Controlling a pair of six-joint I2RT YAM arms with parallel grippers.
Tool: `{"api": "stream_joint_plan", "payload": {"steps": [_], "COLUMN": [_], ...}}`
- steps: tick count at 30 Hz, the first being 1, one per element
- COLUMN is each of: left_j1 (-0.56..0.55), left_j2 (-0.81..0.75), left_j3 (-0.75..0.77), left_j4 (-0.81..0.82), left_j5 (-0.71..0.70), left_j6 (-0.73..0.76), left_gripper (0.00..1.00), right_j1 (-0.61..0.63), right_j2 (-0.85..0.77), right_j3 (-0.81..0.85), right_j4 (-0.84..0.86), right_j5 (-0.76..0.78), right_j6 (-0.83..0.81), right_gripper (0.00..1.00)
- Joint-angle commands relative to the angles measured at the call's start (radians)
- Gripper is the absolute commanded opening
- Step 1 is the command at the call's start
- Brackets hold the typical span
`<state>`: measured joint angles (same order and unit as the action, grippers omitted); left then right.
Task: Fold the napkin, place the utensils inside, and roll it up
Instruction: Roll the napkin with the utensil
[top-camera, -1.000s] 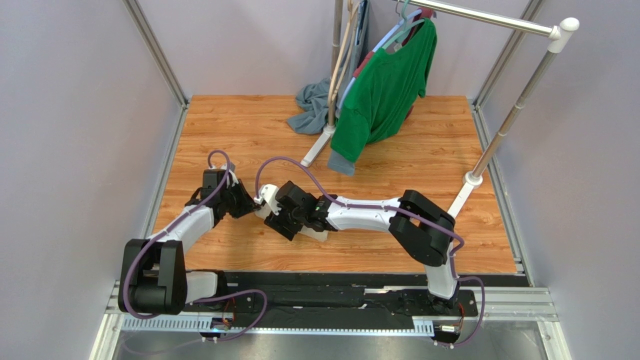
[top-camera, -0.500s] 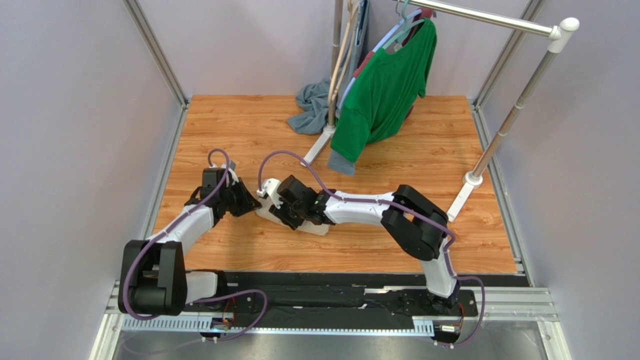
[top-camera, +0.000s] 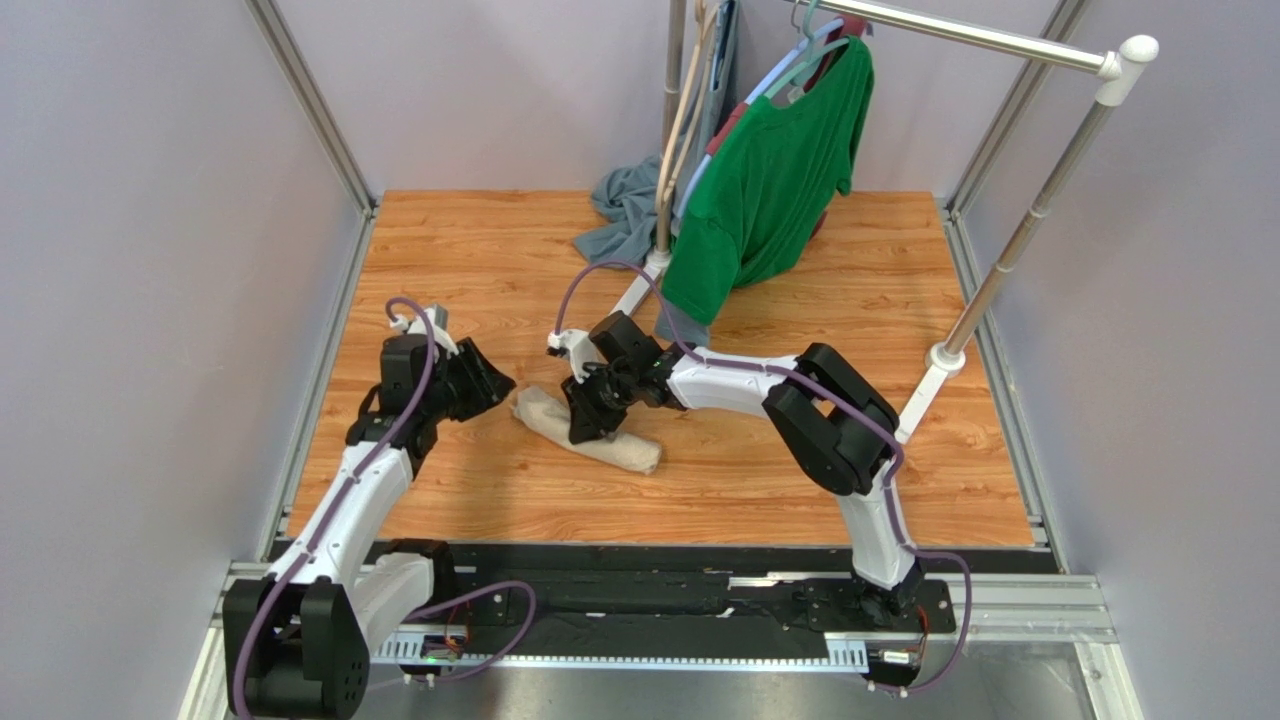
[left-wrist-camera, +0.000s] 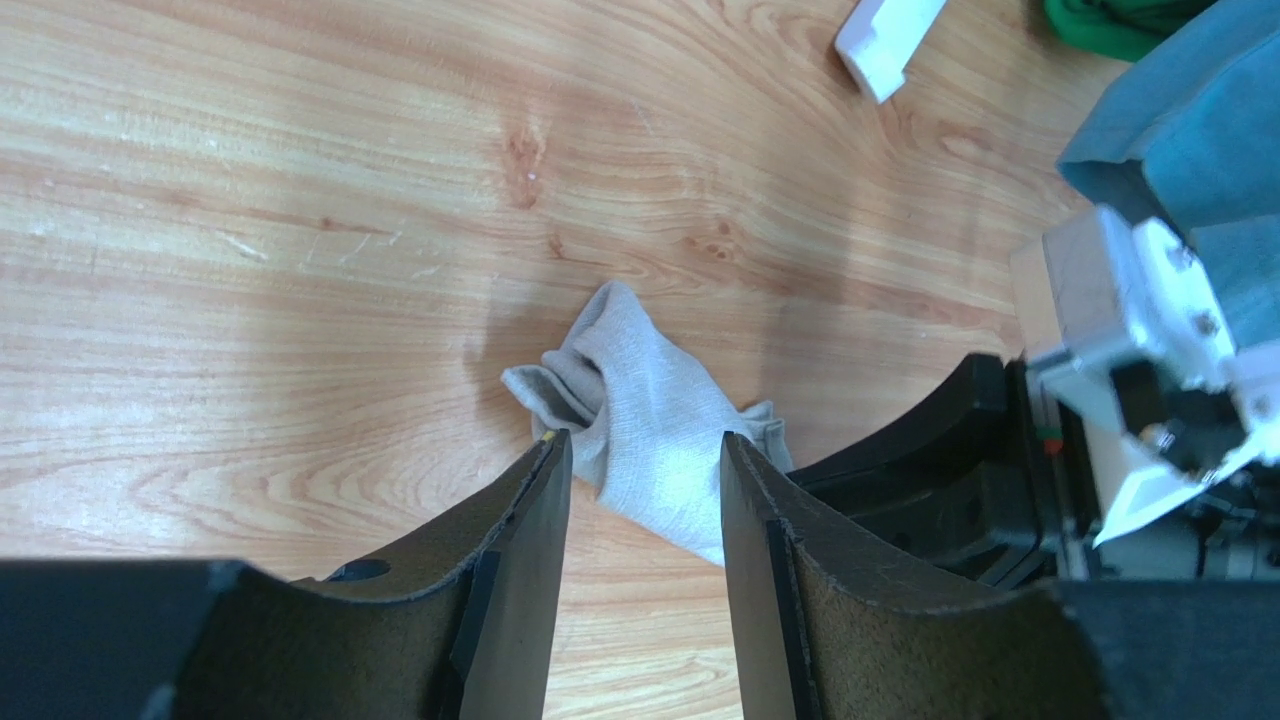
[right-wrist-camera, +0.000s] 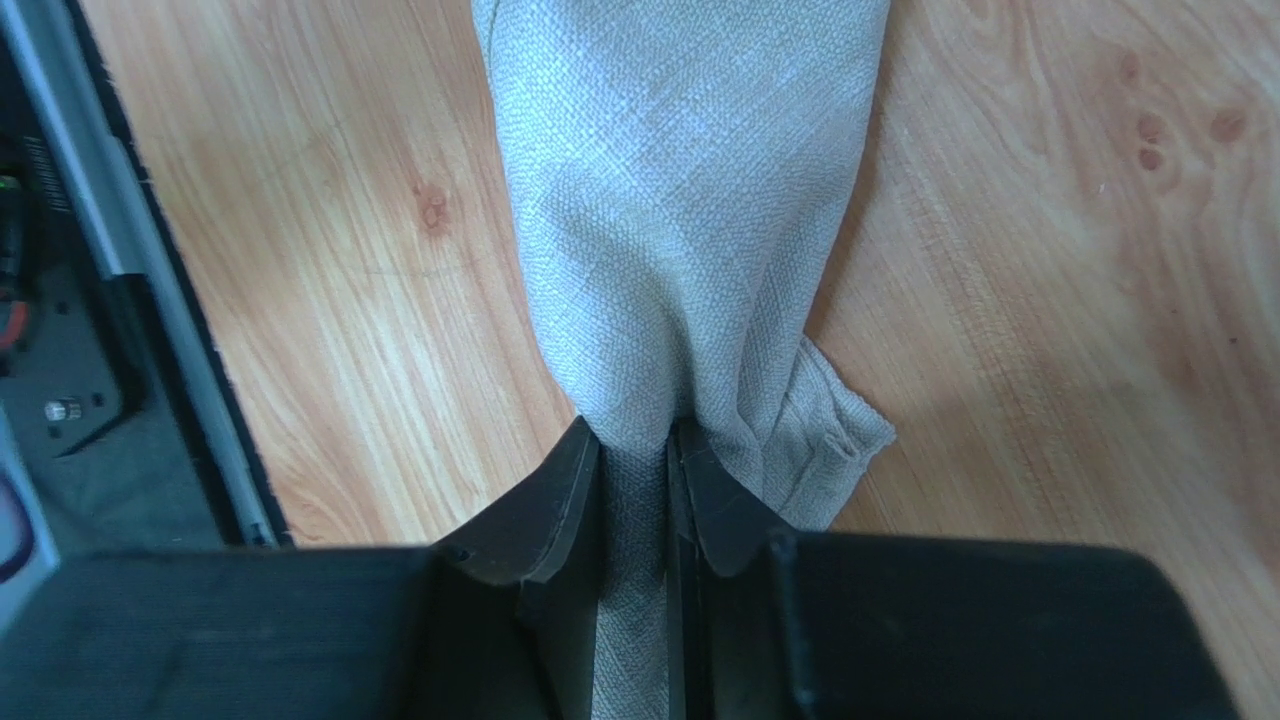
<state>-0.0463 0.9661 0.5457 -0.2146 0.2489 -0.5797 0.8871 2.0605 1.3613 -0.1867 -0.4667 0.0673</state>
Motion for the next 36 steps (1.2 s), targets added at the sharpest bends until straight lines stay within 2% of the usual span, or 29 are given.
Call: {"api": "stream_joint_plan", "payload": {"steps": [1,16,28,29,31,32,33,36], "left_j1": [-0.003,-0.003,-0.003,-0.003,-0.003,-0.003,-0.003,-0.003], "left_j2": [0.009,0.186,0.278,0.284,0.302,0.31,0.318,0.336], "left_j3": [-0.029,-0.049,-0.079,-0.081,-0.078,-0.075,-0.066,-0.043], "left_j4": [0.024,0.19,0.281,0.285,0.288,0.285,0.284,0.267], "left_j5": [0.003,0.093,0.156,0.156,0.159,0.159,0.161,0.15], "left_j6": [0.001,0.009,-0.005,-0.005,-0.005,-0.005,-0.003,-0.012], "left_gripper": [0.49,0.47,0.37,0.29,0.2,0.1,0.05,0.0], "right_j1": [-0.025,-0.096,-0.112,-0.112,-0.112,-0.112,-0.112,-0.112], "right_j2": [0.065,0.144,0.182,0.179,0.165,0.158,0.141,0.109], "right_j3": [0.032,0.078,0.101,0.101,0.098,0.094,0.091,0.081], "right_j4": [-0.048,-0.004,0.021,0.024,0.033,0.035,0.035,0.035], "right_j5": [-0.185,-0.363,-0.385,-0.385,-0.385,-0.385,-0.38,-0.378], "right_j6": [0.097,0.192,0.224,0.224,0.229,0.229,0.23,0.226], "right_gripper": [0.1,0.09,0.09,0.1,0.14,0.2,0.25,0.43]}}
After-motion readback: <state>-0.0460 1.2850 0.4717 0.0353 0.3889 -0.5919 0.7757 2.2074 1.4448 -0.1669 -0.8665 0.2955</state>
